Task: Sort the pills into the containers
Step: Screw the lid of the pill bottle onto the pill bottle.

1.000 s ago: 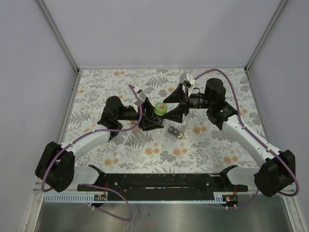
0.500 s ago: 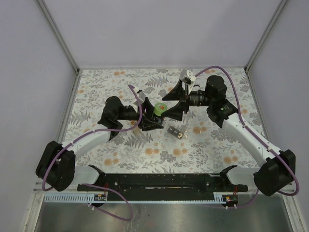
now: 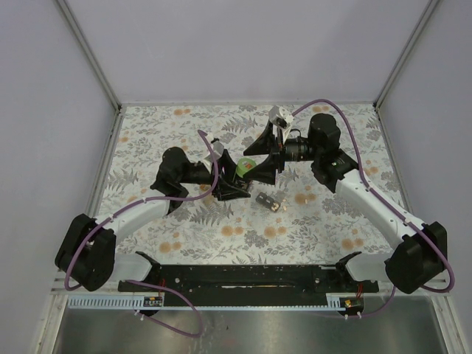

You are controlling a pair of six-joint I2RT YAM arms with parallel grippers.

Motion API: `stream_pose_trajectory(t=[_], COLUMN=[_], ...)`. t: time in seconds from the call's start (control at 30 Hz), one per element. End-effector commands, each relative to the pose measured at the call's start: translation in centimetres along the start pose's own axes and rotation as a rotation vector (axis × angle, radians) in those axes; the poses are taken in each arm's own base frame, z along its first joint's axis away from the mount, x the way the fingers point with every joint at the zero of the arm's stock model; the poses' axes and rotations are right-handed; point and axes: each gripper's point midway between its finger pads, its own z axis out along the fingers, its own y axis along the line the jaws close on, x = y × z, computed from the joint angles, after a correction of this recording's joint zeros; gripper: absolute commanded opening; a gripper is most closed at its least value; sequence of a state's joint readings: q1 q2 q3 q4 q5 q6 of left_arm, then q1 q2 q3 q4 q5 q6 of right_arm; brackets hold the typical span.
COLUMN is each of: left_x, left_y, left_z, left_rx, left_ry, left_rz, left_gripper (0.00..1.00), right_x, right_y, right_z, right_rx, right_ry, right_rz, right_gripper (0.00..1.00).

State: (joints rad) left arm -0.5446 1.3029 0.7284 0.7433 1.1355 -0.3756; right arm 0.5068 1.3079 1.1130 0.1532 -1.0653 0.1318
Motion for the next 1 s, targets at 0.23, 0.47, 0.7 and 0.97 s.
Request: stream_pose_trajectory(t=[0.23, 0.47, 0.7, 0.97], left_x=[-0.3, -0.2, -0.6, -1.0], left_y=[-0.8, -0.8, -0.8, 1.1], left_z=[0.5, 0.5, 0.5, 0.4], left_rx=[0.058, 0.058, 0.047, -0.079], left_ry=[-0.003, -0.003, -0.012, -0.030], left_rz=[0.054, 0.051, 0.059, 0.087], left_gripper=[0.00, 0.00, 0.00, 0.00], right_x=[-2.7, -2.3, -2.2, -2.2], right_y=[1.3, 1.4, 1.4, 0.1], right_z=[0.3, 0.4, 0.6, 0.8], right_rx=[-0.050, -0.066, -0.068, 0.009], right_ry=[-0.037, -0.031, -0.032, -0.044], right_rz=[-0.076, -0.071, -0.067, -0.035], right_gripper=[0.99, 0.86, 0.69, 0.51])
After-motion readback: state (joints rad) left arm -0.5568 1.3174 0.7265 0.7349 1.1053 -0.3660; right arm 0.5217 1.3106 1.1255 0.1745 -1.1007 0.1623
